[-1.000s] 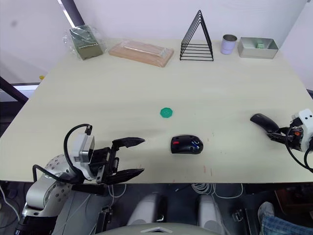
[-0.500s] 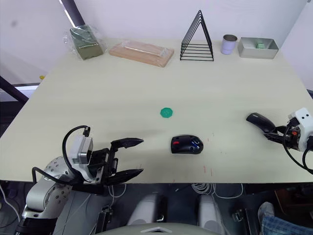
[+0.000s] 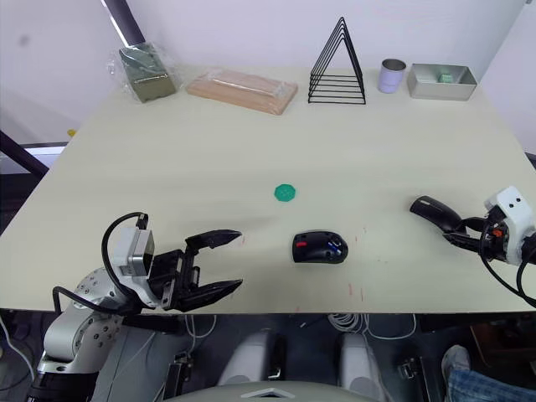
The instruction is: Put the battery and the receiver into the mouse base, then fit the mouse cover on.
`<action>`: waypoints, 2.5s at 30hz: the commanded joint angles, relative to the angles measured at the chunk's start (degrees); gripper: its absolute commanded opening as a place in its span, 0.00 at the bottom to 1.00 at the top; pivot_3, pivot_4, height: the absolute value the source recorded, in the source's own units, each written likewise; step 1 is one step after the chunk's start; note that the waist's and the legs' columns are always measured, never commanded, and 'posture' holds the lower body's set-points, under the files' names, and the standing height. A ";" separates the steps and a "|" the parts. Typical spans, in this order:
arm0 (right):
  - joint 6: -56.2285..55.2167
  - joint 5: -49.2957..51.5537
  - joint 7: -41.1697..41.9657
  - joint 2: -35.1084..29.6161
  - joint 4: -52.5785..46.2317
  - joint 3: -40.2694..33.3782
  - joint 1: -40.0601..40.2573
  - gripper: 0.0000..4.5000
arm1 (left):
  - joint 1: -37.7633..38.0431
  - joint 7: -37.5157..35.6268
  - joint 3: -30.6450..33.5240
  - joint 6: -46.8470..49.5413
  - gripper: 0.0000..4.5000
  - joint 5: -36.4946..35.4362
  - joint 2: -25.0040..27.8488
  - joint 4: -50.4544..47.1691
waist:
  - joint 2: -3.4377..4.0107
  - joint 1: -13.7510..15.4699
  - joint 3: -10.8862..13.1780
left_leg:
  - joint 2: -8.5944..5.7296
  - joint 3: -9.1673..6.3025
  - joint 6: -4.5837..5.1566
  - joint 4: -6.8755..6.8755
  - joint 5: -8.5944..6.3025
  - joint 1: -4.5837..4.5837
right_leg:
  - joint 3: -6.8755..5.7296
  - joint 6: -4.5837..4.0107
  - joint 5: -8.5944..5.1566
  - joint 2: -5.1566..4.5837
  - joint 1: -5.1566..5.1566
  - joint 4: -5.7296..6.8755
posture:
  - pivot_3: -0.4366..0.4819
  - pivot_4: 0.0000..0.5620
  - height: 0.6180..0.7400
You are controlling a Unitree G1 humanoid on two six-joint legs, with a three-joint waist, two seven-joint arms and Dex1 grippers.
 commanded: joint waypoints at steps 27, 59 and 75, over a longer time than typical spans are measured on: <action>26.85 10.39 4.82 -5.86 -34.28 27.80 -38.85 0.65 | 2.32 -0.66 10.19 3.05 1.00 -2.02 5.60 4.27 | -0.04 0.07 0.19 | 0.12 -0.18 -0.02 -0.06 -0.01 -0.17 | -0.23 -0.04 -0.01 -0.19 -0.22 -0.09 | 0.48 0.27 1.00; 21.05 -8.98 11.79 3.55 -22.47 48.27 -42.86 0.65 | 3.33 -5.12 10.44 1.35 1.00 1.04 6.64 6.86 | -0.02 -0.48 0.25 | 0.11 -0.15 -0.03 -0.06 -0.01 -0.16 | -0.29 -0.06 0.01 -0.25 -0.24 -0.06 | 0.48 0.27 1.00; 20.79 -11.69 11.38 6.79 -20.14 49.37 -40.48 0.65 | 3.66 -5.28 10.25 0.82 1.00 1.29 6.46 7.33 | -0.02 -0.66 0.25 | 0.10 -0.17 -0.03 -0.06 -0.01 -0.16 | -0.30 -0.06 0.01 -0.24 -0.24 -0.06 | 0.48 0.27 1.00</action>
